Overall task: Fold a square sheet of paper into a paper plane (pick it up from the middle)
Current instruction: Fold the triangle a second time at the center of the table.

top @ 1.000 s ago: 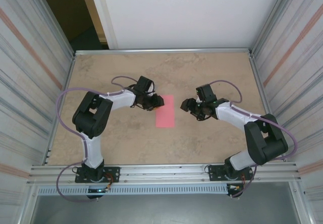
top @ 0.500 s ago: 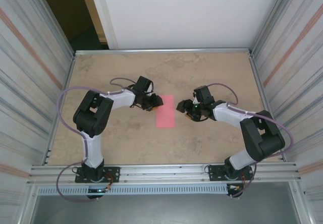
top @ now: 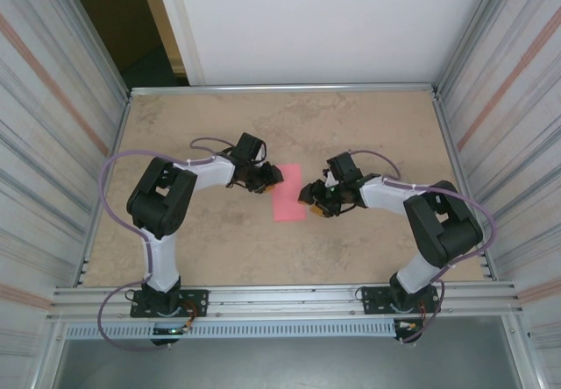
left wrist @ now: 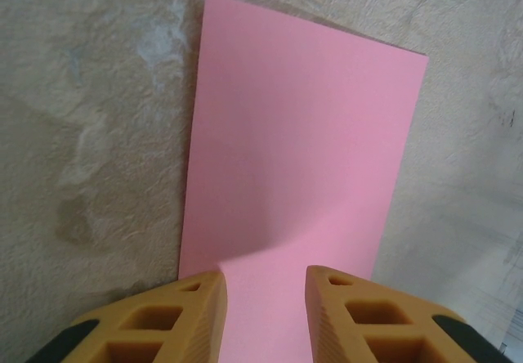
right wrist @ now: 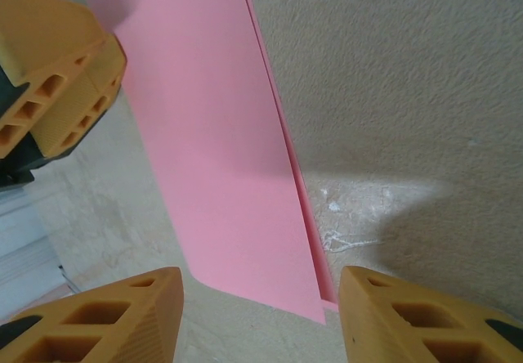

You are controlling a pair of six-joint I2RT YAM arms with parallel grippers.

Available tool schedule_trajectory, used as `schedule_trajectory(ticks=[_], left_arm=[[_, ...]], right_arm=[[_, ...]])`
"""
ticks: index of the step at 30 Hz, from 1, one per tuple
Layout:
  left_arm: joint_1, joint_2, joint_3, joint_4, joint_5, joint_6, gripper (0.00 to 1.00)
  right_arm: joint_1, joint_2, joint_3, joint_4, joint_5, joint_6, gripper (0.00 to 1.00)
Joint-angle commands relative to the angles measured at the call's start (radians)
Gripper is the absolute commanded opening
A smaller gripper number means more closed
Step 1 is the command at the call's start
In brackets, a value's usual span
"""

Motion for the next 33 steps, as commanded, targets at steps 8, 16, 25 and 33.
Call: schedule_trajectory(ticks=[8, 16, 25, 33], left_arm=[[0.003, 0.040, -0.028, -0.120, -0.056, -0.009, 0.33], [0.003, 0.036, -0.035, -0.105, -0.046, -0.006, 0.33], [0.005, 0.036, -0.037, -0.111, -0.049, -0.006, 0.33], [0.005, 0.036, -0.038, -0.109, -0.046, -0.006, 0.33]], right_arm=[[0.031, 0.035, 0.022, -0.022, -0.010, 0.015, 0.46], [0.041, 0.060, 0.027, -0.038, 0.008, 0.006, 0.46], [0.044, 0.049, 0.018, 0.004, -0.020, 0.012, 0.38], [0.038, 0.027, -0.008, 0.060, -0.062, 0.039, 0.37]])
